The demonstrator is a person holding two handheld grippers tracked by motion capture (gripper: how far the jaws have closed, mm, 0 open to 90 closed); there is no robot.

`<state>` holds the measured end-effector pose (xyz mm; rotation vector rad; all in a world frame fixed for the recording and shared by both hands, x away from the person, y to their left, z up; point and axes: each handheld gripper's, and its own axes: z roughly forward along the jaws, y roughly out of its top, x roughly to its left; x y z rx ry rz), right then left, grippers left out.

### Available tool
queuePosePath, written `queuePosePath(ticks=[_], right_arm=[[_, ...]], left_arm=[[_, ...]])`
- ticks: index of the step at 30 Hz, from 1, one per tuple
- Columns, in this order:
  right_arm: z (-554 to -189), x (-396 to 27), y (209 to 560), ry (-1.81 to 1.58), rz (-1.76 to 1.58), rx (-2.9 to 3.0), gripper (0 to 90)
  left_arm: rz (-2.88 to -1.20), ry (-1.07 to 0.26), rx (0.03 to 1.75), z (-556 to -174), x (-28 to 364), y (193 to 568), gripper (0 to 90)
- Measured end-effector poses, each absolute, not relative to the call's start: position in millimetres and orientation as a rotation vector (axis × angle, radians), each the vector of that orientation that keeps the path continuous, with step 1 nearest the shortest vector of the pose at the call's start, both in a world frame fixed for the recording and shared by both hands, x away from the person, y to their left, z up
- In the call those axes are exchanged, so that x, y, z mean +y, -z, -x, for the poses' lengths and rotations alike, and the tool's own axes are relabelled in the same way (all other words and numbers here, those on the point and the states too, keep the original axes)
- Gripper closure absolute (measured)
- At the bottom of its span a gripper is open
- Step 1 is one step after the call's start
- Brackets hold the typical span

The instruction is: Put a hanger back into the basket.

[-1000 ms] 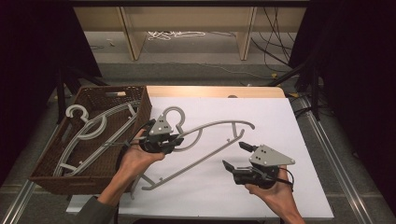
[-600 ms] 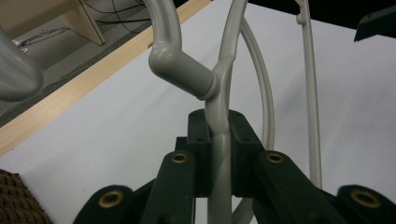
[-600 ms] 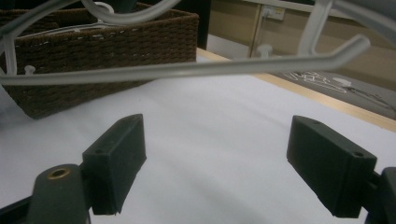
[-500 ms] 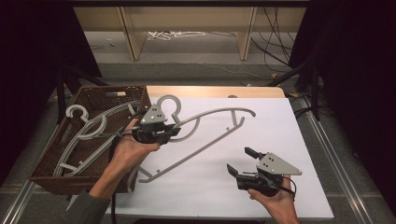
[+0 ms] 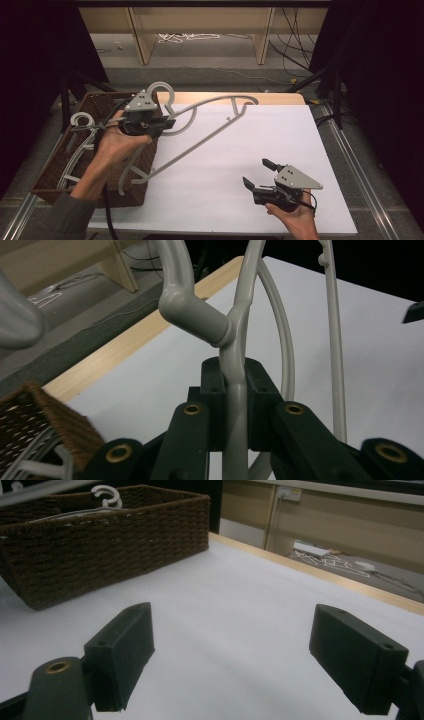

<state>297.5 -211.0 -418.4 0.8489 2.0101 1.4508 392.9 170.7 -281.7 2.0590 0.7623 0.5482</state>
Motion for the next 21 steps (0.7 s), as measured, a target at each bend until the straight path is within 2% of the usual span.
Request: queuePosePath(ticks=[3, 6, 8, 11, 17, 21], right_arm=[[-297.5, -210.9, 419.0, -1.434, -0.849, 2.027, 19.5], [-296.6, -210.2, 419.4, -1.44, -0.865, 2.045, 20.2], [-298.1, -211.1, 419.4, -1.433, -0.85, 2.033, 20.3], [-298.5, -210.7, 420.4, -1.434, -0.859, 2.029, 20.4], [-298.8, -210.4, 420.7, -1.433, -0.861, 2.035, 20.4], [-299.9, -209.9, 421.9, -1.449, -0.852, 2.025, 20.7]], left_arm=[[-2.083, -0.607, 0.816, -399.5, 192.8, 276.9, 81.3], [-2.056, -0.58, 0.877, -403.5, 210.8, 278.1, 81.3], [-2.049, -0.653, 0.913, -407.8, 226.2, 279.0, 81.3], [-2.0, -0.671, 0.971, -412.3, 241.7, 283.3, 81.3], [-1.94, -0.71, 1.038, -420.2, 275.5, 291.6, 81.3], [-1.959, -0.745, 1.072, -421.4, 295.9, 294.1, 81.3]])
